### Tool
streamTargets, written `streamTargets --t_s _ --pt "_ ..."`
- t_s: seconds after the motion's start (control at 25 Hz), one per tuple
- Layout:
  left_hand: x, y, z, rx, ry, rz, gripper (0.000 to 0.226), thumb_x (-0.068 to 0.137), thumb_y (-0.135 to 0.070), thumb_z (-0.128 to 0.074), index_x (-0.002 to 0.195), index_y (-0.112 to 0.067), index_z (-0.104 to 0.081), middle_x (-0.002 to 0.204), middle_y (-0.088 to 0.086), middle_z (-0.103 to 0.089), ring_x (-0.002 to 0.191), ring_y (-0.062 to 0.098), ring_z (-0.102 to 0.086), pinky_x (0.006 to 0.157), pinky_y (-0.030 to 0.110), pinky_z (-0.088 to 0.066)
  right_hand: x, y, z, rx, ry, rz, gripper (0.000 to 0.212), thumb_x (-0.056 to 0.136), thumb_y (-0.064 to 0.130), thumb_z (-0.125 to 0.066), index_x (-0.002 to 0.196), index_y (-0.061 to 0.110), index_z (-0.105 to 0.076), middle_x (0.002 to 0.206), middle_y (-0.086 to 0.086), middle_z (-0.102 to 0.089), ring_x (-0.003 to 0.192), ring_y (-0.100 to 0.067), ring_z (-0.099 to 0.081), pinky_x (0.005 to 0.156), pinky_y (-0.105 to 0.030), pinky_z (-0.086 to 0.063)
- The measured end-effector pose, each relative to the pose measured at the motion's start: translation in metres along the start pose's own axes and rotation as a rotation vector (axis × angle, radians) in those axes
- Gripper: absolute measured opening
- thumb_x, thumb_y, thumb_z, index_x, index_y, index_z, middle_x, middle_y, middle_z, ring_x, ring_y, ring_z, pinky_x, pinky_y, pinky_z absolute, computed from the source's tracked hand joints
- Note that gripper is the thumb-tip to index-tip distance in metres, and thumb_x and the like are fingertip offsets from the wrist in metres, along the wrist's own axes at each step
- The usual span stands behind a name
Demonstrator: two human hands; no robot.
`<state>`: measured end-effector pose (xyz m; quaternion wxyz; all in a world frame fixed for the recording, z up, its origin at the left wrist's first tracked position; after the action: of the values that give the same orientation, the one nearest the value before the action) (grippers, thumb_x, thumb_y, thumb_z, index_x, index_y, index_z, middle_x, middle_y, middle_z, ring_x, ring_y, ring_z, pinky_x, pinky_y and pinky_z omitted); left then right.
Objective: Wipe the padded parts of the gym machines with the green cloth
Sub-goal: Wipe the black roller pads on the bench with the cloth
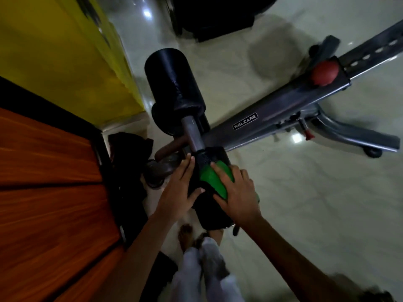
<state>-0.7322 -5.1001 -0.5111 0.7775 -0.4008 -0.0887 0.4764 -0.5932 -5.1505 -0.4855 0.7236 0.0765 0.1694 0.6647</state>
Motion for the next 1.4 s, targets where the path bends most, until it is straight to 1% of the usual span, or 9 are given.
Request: streamTargets --t_s 0.16,0.24,0.32,0.6,0.8,1.0,1.12,1.24,1.4 --pt "0.0 0.004 0.002 -0.05 -0.071 -0.031 0.084 0.086 -0.065 -0.042 0.149 -0.014 -0.019 0.156 0.002 -0.018 0.144 0.013 -0.016 0.115 0.027 -0.018 -0.08 -0.015 -0.012 0.075 0.016 -0.031 0.084 0.065 0.054 -0.049 0.144 0.034 -0.029 0.112 -0.009 -0.048 0.093 -0.028 -0.051 0.064 -0.042 -0.054" --pt "0.001 0.008 0.002 -0.058 -0.092 -0.037 0.083 0.086 -0.061 -0.047 0.148 -0.01 -0.028 0.155 0.006 -0.026 0.142 0.015 -0.022 0.114 0.031 -0.022 -0.086 -0.019 -0.013 0.096 -0.005 -0.056 0.086 0.063 0.051 -0.054 0.143 0.037 -0.026 0.113 -0.006 -0.045 0.094 -0.024 -0.045 0.065 -0.042 -0.054" --pt "0.001 0.009 0.003 -0.049 -0.115 -0.06 0.08 0.085 -0.055 -0.053 0.147 -0.009 -0.032 0.154 0.007 -0.03 0.14 0.017 -0.026 0.112 0.034 -0.026 -0.07 -0.018 -0.008 0.115 -0.05 -0.088 0.092 0.057 0.049 -0.059 0.142 0.037 -0.026 0.112 -0.004 -0.041 0.094 -0.022 -0.042 0.066 -0.042 -0.054" --pt "0.002 0.012 0.003 -0.07 -0.126 -0.07 0.079 0.083 -0.05 -0.058 0.146 -0.009 -0.035 0.151 0.006 -0.032 0.136 0.007 -0.024 0.111 0.037 -0.029 0.07 -0.012 0.0 0.281 -0.129 -0.192 0.07 0.073 0.046 -0.045 0.14 0.024 -0.041 0.106 -0.017 -0.052 0.096 -0.036 -0.053 0.08 -0.047 -0.05" --pt "0.002 0.012 0.002 -0.062 -0.085 -0.061 0.079 0.084 -0.051 -0.058 0.149 -0.018 -0.028 0.154 0.002 -0.026 0.139 0.01 -0.019 0.111 0.048 -0.029 0.107 -0.02 0.0 0.418 -0.096 -0.198 0.069 0.074 0.041 -0.048 0.139 0.017 -0.045 0.11 -0.015 -0.054 0.102 -0.031 -0.052 0.092 -0.034 -0.041" --pt "0.0 0.011 0.001 0.02 -0.02 -0.141 0.062 0.089 -0.053 -0.049 0.146 -0.032 -0.036 0.153 0.007 -0.021 0.138 0.017 -0.018 0.108 0.034 -0.023 0.069 -0.057 0.013 0.766 -0.297 -0.432 0.054 0.081 0.016 -0.066 0.132 0.013 -0.05 0.117 0.004 -0.056 0.105 -0.008 -0.054 0.094 -0.017 -0.042" --pt "-0.004 0.02 0.007 -0.045 -0.003 -0.161 0.062 0.09 -0.058 -0.047 0.144 -0.03 -0.037 0.153 0.005 -0.018 0.142 0.015 -0.019 0.11 0.027 -0.026 0.05 -0.069 0.021 0.753 -0.313 -0.449 0.054 0.078 0.021 -0.063 0.13 0.016 -0.051 0.115 0.002 -0.059 0.103 -0.009 -0.057 0.09 -0.017 -0.043" --pt "-0.006 0.011 0.009 -0.06 -0.059 -0.113 0.072 0.085 -0.062 -0.052 0.14 -0.015 -0.045 0.155 0.008 -0.019 0.144 0.018 -0.018 0.111 0.029 -0.028 0.046 -0.055 0.026 0.705 -0.276 -0.314 0.058 0.076 0.021 -0.062 0.133 0.019 -0.049 0.118 0.0 -0.057 0.108 -0.015 -0.055 0.097 -0.026 -0.043" --pt "-0.01 -0.008 -0.013 -0.007 -0.052 -0.019 0.105 0.069 -0.07 -0.062 0.144 -0.004 -0.031 0.157 0.005 -0.013 0.145 0.029 -0.013 0.114 0.046 -0.024 0.062 -0.043 0.026 0.594 -0.224 -0.216 0.062 0.076 0.031 -0.057 0.136 0.021 -0.047 0.119 -0.01 -0.057 0.111 -0.023 -0.053 0.099 -0.035 -0.042"
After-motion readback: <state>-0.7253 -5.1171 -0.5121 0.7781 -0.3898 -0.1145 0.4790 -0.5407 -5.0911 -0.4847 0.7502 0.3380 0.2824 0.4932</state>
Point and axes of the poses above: each hand's wrist, its own x-axis towards the middle knuckle, its own z-axis out of the back of the hand, y = z × x, the point moved 7 cm from there along x, towards the middle knuckle
